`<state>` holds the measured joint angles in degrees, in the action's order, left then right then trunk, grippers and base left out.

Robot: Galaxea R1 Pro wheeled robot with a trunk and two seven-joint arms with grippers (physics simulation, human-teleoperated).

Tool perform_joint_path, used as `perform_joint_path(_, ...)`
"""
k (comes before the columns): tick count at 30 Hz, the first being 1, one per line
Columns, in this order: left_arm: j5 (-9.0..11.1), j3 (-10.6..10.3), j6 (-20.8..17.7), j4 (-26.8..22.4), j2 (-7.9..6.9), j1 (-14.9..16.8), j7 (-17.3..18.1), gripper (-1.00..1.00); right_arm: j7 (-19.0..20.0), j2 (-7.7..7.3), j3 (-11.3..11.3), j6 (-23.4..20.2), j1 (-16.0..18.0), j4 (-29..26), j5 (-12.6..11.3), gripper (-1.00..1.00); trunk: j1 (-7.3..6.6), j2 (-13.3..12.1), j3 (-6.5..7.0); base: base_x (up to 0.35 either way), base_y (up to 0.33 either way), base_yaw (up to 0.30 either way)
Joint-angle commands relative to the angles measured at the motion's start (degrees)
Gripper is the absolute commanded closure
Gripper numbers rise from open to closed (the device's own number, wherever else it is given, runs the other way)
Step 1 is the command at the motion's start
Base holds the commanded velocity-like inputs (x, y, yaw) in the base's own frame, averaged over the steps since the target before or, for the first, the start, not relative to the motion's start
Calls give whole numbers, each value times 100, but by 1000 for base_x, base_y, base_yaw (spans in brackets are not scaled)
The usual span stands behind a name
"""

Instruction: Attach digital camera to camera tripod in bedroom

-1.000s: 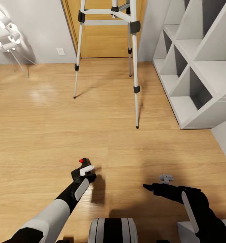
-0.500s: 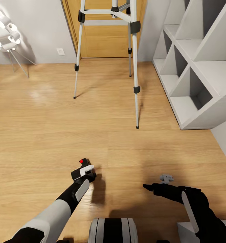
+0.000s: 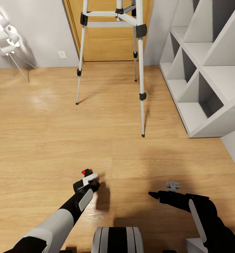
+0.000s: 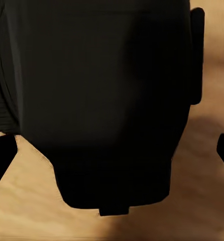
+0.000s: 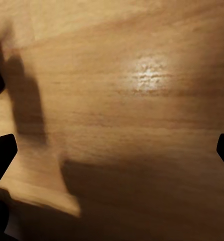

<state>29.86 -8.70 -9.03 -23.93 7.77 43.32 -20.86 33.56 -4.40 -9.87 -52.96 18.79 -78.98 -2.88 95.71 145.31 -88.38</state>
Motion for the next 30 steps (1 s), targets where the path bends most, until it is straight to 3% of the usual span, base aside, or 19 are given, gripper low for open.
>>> perform_joint_path(1, 42, -49, 14, 12, -7, 1, -50, -100, 1, 0, -6, -39, 3, -3, -28, -100, -1, 1, -3, 3, 0, 0)
perform_joint_path(18, 46, -28, 214, 184, -15, 1, -58, -100, 1, 0, -6, -39, 2, -3, -28, -100, -1, 1, -3, 0, 0, 0)
perform_joint_path(19, 46, -27, 215, 185, -15, 1, -58, 100, 1, 0, -6, -39, 2, -3, -28, -100, -1, 1, -3, 0, 0, 0)
perform_joint_path(30, 42, -19, 237, 89, -8, 1, -53, 100, 3, 0, -6, -39, 2, -3, -28, -100, -1, 1, -3, 0, 0, 0)
